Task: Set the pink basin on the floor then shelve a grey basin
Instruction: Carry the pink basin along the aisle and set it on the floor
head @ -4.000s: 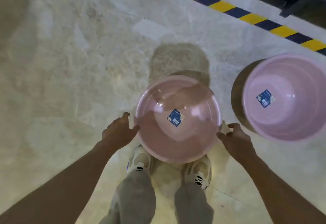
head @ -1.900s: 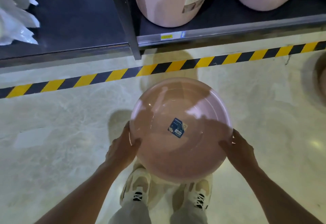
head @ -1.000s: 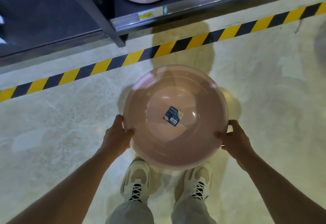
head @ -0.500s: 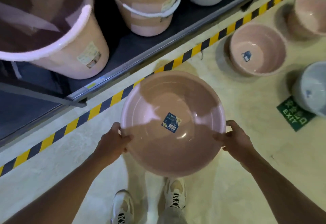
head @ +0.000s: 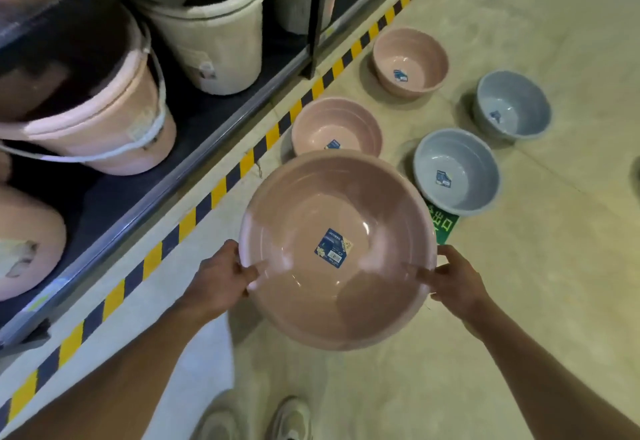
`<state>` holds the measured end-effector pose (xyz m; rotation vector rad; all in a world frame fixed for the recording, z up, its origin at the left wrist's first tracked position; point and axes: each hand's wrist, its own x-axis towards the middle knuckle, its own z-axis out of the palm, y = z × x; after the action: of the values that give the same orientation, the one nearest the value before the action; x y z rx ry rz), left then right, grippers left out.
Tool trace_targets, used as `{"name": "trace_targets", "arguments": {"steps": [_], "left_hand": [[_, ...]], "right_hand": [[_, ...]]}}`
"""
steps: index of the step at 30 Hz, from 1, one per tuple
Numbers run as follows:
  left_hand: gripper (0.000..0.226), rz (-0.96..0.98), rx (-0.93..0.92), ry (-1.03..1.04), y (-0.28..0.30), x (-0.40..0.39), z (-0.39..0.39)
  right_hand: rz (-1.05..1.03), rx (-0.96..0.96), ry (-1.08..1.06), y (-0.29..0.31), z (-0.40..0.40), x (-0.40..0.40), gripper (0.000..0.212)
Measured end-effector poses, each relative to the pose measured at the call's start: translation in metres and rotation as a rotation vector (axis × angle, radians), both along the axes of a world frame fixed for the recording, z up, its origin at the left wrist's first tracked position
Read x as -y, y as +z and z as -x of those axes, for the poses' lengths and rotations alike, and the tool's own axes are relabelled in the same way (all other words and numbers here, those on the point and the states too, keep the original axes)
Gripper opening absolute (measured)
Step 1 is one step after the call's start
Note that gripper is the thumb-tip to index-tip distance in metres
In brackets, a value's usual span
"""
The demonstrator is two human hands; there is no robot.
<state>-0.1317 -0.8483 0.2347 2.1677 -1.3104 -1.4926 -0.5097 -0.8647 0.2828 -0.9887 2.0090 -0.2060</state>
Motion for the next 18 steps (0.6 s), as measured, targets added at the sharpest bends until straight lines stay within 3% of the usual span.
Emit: {"name": "trace_targets", "arguments": {"steps": [4,7,18], "left_hand": [[0.038,-0.007,-0.014,-0.061,0.004,0.051,0.033],[0.046,-0.022,0.027,-0.133,0.001,0.085,0.037],[0.036,-0.045,0.058,-0.194,0.000,0.229,0.042]], "right_hand": [[0.006,-0.042,-0.048,0.003,0.030,0.028,0.037],[0.006,-0.059,-0.060,-0.001,0.038,0.048,0.035],[-0.058,-0.051,-0.153,-0.020,0.030,0.155,0.046]]}}
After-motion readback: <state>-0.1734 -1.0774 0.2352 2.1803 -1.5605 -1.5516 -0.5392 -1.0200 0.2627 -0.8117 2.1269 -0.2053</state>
